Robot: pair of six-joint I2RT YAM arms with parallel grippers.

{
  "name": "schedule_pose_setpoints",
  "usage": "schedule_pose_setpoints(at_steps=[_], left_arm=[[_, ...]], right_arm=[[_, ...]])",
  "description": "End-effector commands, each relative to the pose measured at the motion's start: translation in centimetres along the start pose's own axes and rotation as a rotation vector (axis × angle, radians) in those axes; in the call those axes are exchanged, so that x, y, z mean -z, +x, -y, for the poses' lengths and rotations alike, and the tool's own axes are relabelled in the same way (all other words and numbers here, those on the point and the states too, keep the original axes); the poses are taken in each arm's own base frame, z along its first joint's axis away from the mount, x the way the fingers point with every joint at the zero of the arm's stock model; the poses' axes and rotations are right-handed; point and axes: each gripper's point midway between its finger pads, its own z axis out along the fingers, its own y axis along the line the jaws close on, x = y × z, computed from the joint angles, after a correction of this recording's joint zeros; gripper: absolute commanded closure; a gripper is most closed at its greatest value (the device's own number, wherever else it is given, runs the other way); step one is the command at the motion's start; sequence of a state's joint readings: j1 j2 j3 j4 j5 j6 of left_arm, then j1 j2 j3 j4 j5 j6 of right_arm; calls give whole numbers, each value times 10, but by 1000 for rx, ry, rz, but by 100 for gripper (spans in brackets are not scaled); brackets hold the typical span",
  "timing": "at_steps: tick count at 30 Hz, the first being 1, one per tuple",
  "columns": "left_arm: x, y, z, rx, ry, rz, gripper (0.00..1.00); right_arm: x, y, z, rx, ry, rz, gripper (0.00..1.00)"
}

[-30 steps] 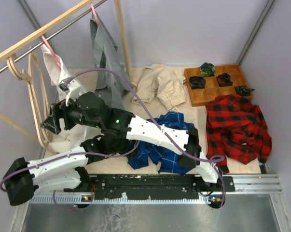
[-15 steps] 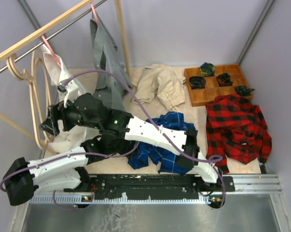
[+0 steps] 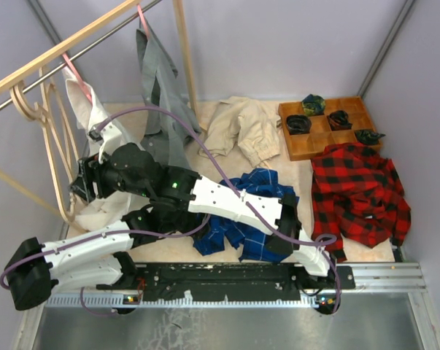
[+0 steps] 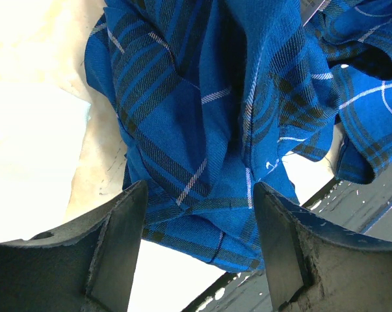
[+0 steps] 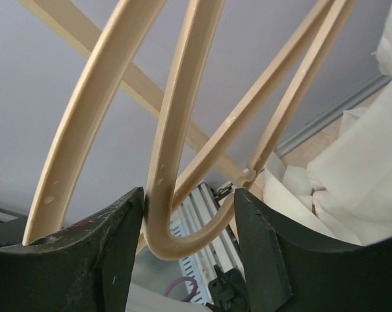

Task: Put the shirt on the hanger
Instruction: Pick up the hanger from the clothesline.

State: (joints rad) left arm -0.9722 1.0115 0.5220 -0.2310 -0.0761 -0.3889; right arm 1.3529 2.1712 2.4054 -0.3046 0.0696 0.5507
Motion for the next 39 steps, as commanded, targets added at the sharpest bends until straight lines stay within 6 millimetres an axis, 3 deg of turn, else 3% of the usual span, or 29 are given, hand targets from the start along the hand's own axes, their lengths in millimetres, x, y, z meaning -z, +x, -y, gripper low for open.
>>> schedule_pose_setpoints(at_steps=[1, 8, 19, 24, 32, 36, 39], left_arm=[[0, -3, 3, 9, 23, 15, 28], [-1, -3, 4, 6, 25, 13, 28], [-1, -2, 4, 6, 26, 10, 28], [-2, -1, 4, 9, 28, 8, 28], [-1, 1, 5, 12, 31, 2, 28], [-1, 1, 5, 15, 32, 3, 28], [-2, 2, 5, 15, 32, 0, 28]], right_arm=[[17, -38, -8, 19, 38, 94, 44], [21, -42, 5, 68, 106, 109, 51], [23, -51, 17, 196, 158, 137, 52], [25, -57, 19, 243, 168, 156, 63], [32, -74, 25, 366, 208, 202, 74], [35, -80, 27, 394, 226, 215, 72], [38, -83, 26, 394, 227, 226, 59]])
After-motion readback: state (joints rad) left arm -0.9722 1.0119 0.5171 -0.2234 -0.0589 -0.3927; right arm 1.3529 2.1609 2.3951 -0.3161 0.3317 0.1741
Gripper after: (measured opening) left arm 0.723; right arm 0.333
